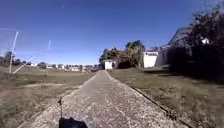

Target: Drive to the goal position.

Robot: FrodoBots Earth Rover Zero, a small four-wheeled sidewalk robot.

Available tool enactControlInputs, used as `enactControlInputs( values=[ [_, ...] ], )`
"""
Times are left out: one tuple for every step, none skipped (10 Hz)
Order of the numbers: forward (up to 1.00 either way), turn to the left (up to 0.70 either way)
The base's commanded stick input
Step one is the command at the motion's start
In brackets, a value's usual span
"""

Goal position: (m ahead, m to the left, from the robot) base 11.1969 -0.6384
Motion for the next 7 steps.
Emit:
enactControlInputs(
  values=[
    [1.00,0.02],
    [1.00,0.04],
    [1.00,0.03],
    [1.00,0.09],
    [1.00,0.06],
    [1.00,0.00],
    [1.00,0.00]
  ],
)
